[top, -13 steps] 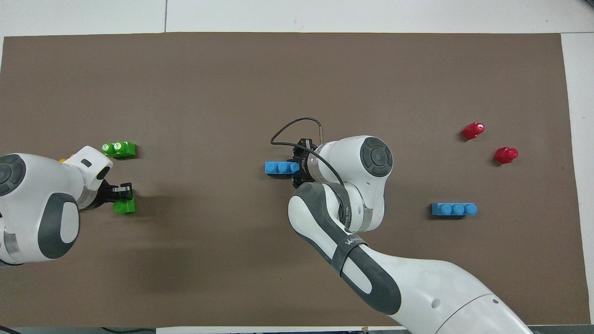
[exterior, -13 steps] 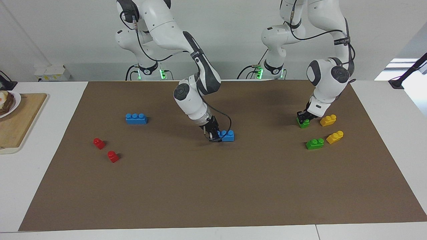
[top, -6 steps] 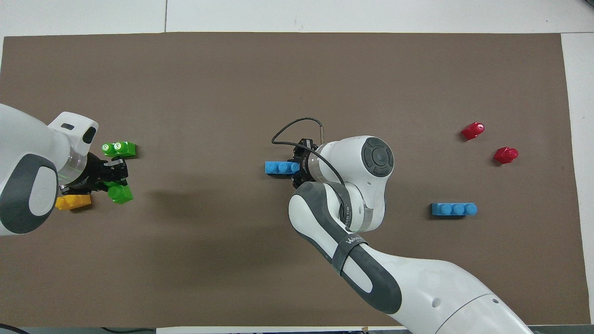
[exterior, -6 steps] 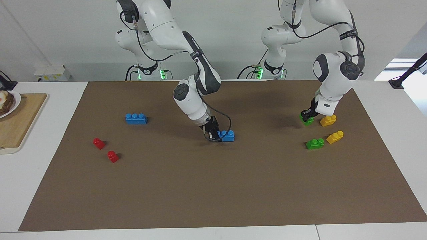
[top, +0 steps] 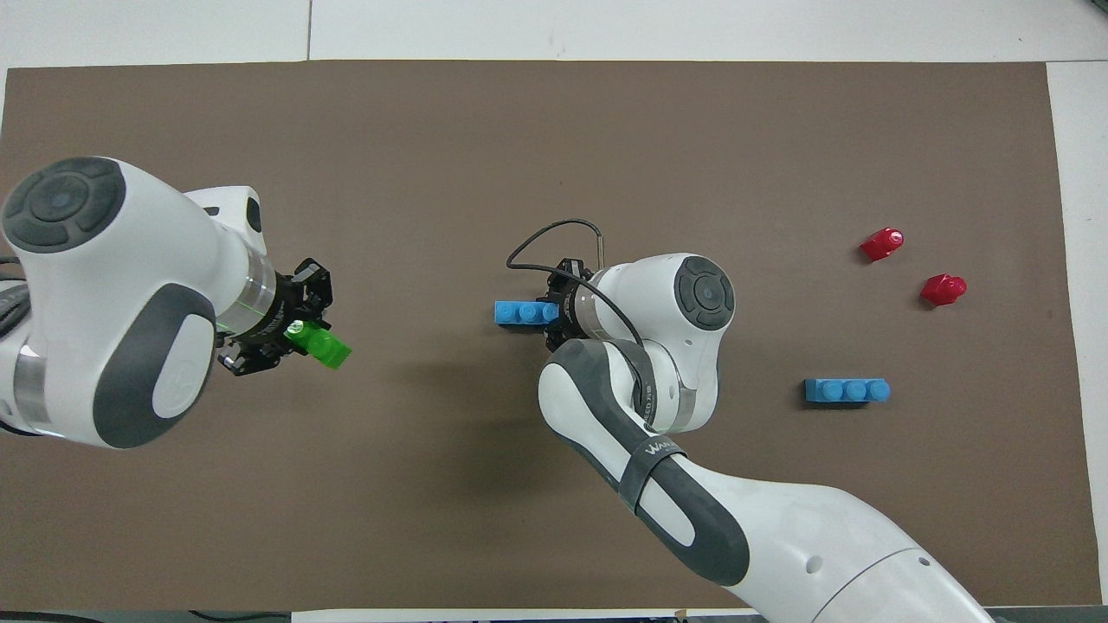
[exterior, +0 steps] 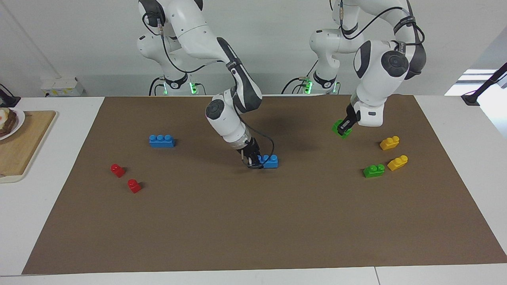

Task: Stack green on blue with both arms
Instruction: 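Carry the green brick with the left gripper toward the blue brick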

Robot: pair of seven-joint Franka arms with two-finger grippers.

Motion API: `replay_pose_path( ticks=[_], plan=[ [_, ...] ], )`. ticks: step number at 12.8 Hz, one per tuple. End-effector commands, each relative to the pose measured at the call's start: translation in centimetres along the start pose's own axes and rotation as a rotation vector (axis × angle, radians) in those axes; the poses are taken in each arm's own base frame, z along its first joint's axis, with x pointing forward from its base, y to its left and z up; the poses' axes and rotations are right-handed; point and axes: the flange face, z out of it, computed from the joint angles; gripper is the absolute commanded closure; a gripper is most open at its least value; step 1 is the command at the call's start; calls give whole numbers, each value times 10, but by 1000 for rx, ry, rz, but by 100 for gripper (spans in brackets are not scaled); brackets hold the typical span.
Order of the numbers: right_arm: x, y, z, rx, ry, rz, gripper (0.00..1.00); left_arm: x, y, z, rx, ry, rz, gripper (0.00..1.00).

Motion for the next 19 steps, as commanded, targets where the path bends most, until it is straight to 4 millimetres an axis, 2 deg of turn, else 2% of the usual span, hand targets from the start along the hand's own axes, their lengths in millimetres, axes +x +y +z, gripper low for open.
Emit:
replay_pose_path(
  ticks=[1, 2, 3, 5, 7, 8, 9, 10, 11, 14, 17, 19],
  plan=[
    [4, 3, 6, 14, -10, -9, 100, -35, 27, -1, -88, 5, -238, 100],
    [3, 2, 6, 15, -11, -9, 100, -55, 38, -1, -142, 0, -257, 100],
    [3, 2, 6, 15, -11, -9, 100, -61, 43, -3, -164, -11, -299, 100],
    [3, 2, 6, 15, -11, -9, 100, -68, 48, -2, -160, -24, -392, 100],
    [3, 2, 6, 15, -11, -9, 100, -66, 68, 7, -161, -42, -545, 100],
    [3, 2, 6, 15, -11, -9, 100, -70, 75, 7, -161, -48, -566, 100],
    [3, 2, 6, 15, -11, -9, 100, -81, 93, 19, -143, -54, -585, 100],
    [4, 2, 6, 16, -10, -8, 100, -89, 107, 22, -144, -61, -611, 100],
    [3, 2, 6, 17, -11, -9, 100, -89, 115, 25, -145, -65, -654, 100],
    [3, 2, 6, 17, -11, -9, 100, -98, 134, 36, -123, -68, -762, 100],
    [3, 2, 6, 17, -11, -8, 100, -130, 146, 68, -98, -16, -768, 100],
    [4, 2, 6, 17, -11, -8, 100, -133, 148, 75, -89, -4, -766, 100]
  ],
)
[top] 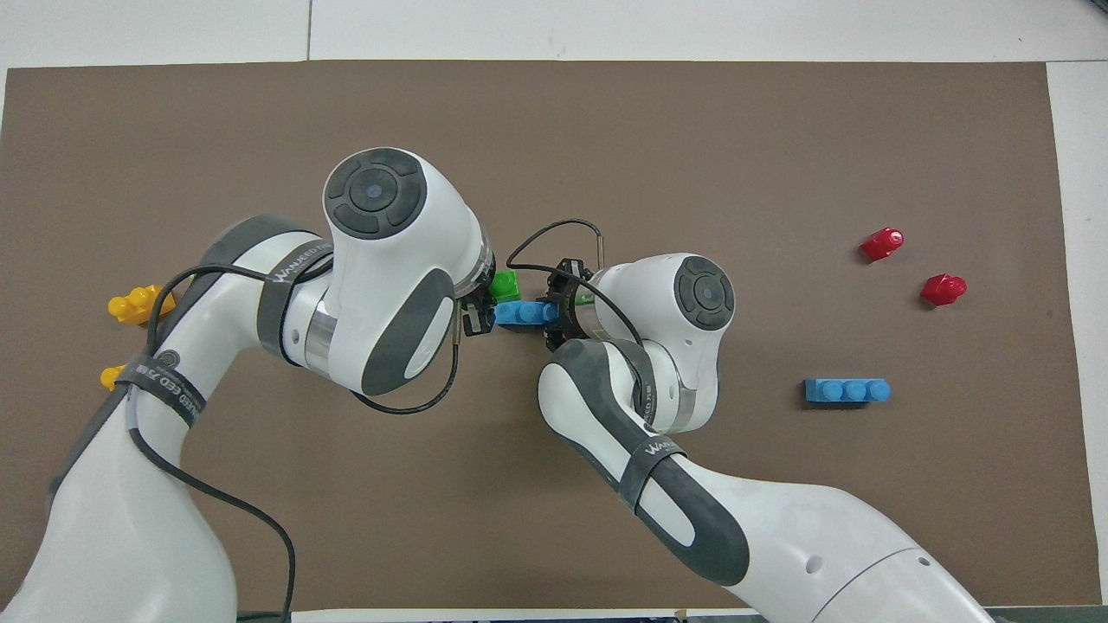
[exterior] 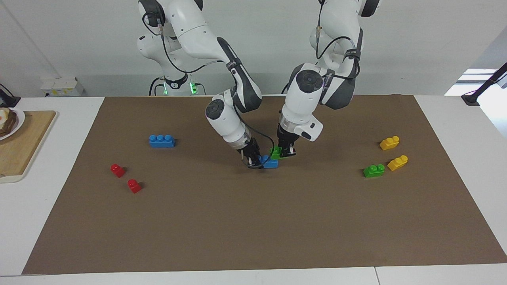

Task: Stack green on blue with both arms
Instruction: 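Carry the green brick with the left gripper toward the blue brick, then press the green brick onto the blue brick with the left gripper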

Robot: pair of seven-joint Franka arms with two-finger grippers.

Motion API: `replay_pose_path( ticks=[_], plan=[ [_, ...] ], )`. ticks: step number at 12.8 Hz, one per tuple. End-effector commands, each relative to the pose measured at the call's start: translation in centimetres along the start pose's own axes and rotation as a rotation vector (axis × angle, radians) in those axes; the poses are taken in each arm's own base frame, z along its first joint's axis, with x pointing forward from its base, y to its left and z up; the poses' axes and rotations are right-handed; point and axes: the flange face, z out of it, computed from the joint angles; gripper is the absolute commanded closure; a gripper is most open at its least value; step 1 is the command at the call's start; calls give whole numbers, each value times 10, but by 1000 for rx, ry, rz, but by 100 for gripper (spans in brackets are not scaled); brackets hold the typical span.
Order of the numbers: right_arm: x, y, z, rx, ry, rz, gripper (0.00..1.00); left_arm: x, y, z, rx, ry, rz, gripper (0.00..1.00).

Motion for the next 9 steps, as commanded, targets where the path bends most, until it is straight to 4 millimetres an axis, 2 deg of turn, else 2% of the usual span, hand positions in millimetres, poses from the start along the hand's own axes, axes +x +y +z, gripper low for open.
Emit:
replay_pose_path(
  ticks=[1, 9],
  plan=[
    [3, 2, 6, 17, -11, -9, 100, -7, 4, 2, -13, 22, -13, 100],
    [3, 2, 5, 18, -12, -8, 100, -1, -4, 26, -28, 35, -3, 100]
  ],
)
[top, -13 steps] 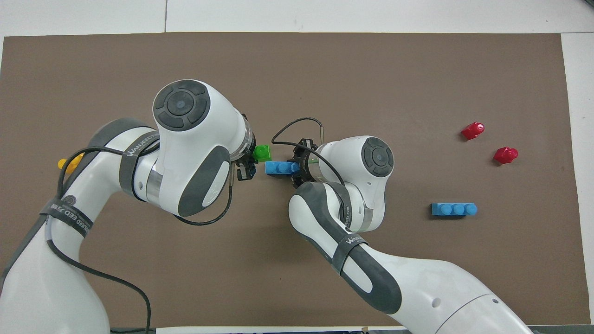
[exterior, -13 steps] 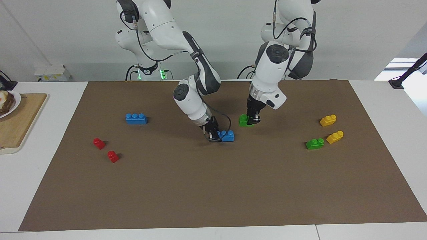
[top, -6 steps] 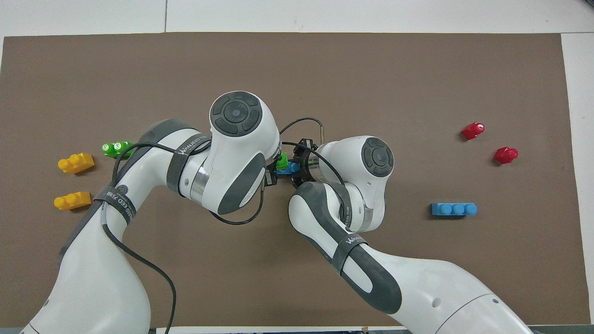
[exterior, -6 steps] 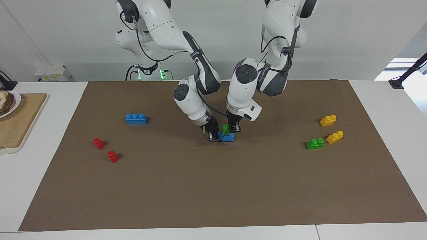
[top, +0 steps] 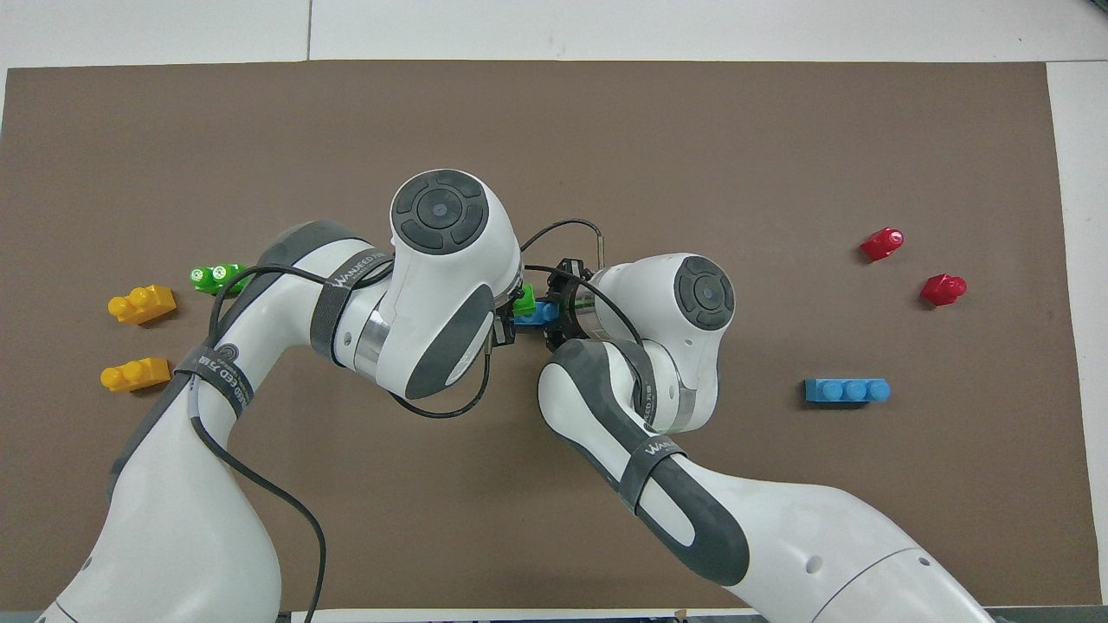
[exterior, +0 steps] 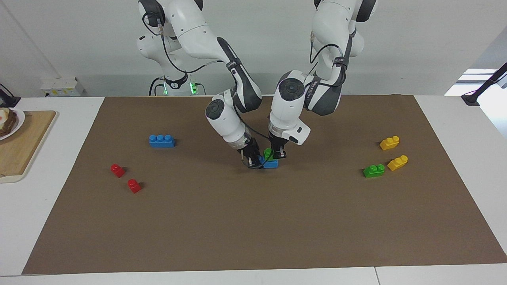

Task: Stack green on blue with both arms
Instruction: 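Press the green brick onto the blue brick with the left gripper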

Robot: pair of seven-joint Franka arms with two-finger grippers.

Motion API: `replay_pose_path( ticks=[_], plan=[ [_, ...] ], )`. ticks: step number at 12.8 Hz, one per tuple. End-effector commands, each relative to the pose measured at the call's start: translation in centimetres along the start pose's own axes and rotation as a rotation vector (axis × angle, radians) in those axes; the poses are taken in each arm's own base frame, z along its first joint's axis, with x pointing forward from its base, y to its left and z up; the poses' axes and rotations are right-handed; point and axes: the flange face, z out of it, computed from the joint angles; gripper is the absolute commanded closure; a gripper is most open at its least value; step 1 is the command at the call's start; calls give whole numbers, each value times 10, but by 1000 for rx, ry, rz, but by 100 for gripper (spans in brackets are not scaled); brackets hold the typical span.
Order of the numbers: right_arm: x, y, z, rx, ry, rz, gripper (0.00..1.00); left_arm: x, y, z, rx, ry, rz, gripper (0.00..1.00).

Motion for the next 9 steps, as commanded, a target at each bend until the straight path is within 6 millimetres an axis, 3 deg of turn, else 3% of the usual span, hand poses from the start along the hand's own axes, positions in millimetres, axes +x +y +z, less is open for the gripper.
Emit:
replay_pose_path(
  ticks=[1, 9],
  plan=[
    [3, 2, 5, 18, -12, -9, 100, 1, -3, 8, -31, 9, -5, 100],
    [3, 1, 5, 18, -12, -8, 100, -3, -12, 20, -37, 6, 10, 100]
  ],
)
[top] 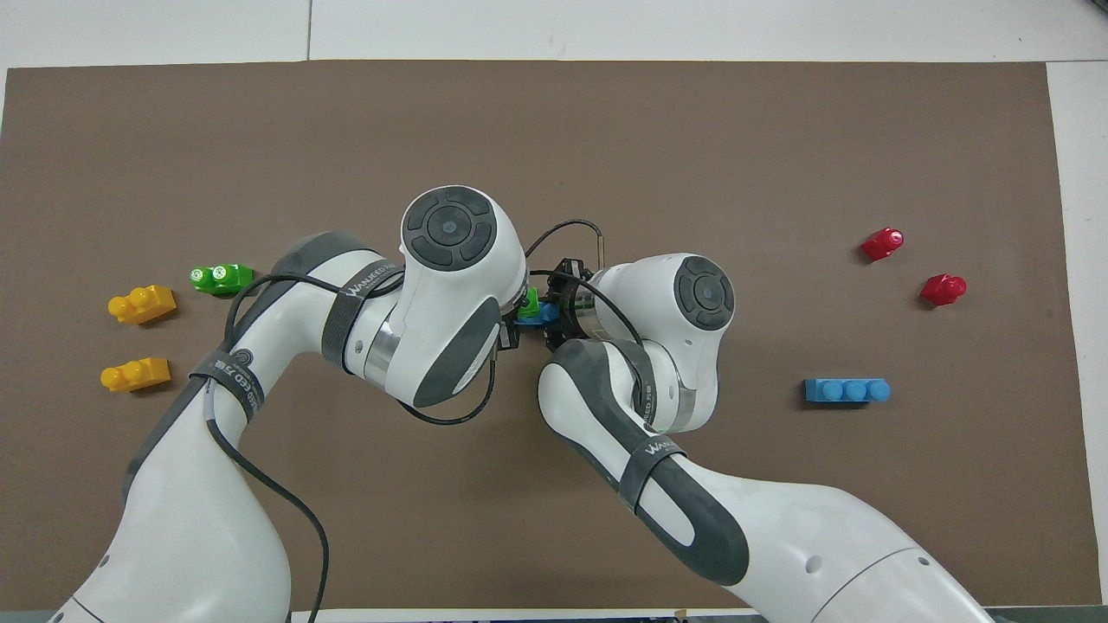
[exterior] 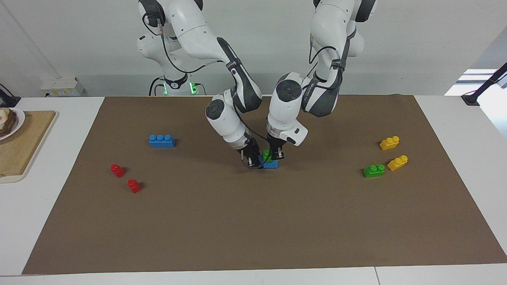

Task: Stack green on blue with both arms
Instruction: 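Press the green brick onto the blue brick with the left gripper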

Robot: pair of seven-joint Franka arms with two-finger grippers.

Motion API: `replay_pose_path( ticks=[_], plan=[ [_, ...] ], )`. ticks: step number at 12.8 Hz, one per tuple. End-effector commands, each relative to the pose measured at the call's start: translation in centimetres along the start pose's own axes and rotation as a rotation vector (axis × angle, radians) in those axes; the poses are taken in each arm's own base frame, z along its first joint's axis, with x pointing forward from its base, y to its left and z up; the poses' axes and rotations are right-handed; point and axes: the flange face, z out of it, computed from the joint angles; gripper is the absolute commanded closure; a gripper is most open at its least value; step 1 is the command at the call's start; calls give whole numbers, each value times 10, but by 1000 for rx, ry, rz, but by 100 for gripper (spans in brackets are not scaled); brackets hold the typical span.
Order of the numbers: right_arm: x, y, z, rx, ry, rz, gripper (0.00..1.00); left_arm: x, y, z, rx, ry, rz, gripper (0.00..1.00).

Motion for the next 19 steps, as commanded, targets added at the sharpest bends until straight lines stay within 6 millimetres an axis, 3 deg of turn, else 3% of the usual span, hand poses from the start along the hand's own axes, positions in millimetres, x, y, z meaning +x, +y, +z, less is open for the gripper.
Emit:
replay_pose_path(
  ticks=[1, 8, 10, 11, 15, 17, 18, 19],
  plan=[
    [3, 1, 5, 18, -12, -9, 100, 3, -9, 20, -18, 19, 0, 100],
    [4, 1, 5, 19, -12, -8, 100, -7, -23, 22, -25, 29, 35, 100],
    [4, 2, 5, 16, -11, -11, 100, -4, -22, 24, -22, 35, 40, 41],
    [4, 2, 5, 17, -12, -10, 100, -3, -22, 24, -24, 47, 48, 0],
    [4, 1, 5, 16, -11, -8, 100, 0, -17, 20, -37, 58, 55, 0],
    [8, -1, 4, 17, -11, 0, 96, 8, -7, 4, -35, 68, 41, 0],
    [10, -2, 3, 18, -12, 10, 48, 14, -3, -11, -32, 72, 47, 0],
    [10, -4, 2, 19, -17, 28, 24, 25, 1, -31, -37, 72, 73, 0]
  ],
)
